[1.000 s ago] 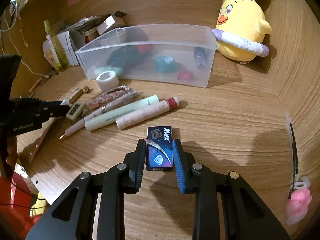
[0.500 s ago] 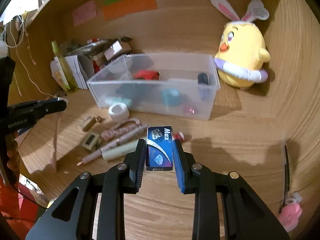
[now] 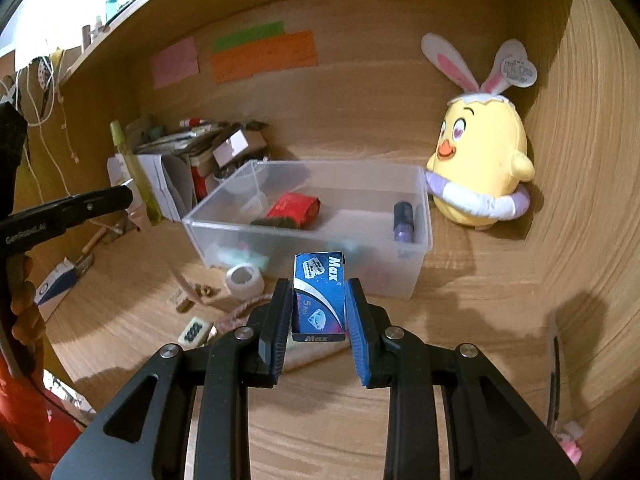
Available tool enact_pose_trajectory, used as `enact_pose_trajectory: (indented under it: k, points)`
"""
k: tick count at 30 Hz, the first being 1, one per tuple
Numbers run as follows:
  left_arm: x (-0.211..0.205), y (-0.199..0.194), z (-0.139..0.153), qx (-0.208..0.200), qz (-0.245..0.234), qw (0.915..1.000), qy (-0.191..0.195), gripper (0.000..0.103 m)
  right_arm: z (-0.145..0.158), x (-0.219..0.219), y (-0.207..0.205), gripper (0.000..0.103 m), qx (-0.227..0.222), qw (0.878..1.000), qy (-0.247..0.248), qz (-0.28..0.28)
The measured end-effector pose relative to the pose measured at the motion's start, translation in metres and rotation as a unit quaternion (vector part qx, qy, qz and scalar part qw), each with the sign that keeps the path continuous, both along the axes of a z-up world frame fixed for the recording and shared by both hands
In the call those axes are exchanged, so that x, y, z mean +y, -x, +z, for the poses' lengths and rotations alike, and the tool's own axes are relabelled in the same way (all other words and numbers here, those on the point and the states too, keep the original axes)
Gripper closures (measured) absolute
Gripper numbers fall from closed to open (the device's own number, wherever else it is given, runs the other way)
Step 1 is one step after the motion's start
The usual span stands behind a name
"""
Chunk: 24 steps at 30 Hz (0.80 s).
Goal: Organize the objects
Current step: 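Carry the pink-white tube and Max box into the clear box and release both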
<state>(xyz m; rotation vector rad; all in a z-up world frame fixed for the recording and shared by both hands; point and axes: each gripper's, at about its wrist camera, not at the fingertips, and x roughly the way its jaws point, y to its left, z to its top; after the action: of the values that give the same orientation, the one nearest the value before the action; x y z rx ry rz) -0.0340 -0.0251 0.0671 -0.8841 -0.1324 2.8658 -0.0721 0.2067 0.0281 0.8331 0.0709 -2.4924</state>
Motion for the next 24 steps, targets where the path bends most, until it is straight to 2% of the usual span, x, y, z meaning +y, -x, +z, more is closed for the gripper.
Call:
enact_pose_trajectory:
  k: [16, 24]
  points:
    - [0.024, 0.04, 0.045, 0.032, -0.026, 0.9987, -0.028, 0.083, 0.018, -0.011, 0.034, 0.078, 0.018, 1.0, 0.012, 0.01]
    - [0.039, 0.065, 0.062, 0.056, -0.026, 0.9978, -0.025, 0.083, 0.024, -0.01, 0.055, 0.078, 0.026, 1.0, 0.014, 0.005]
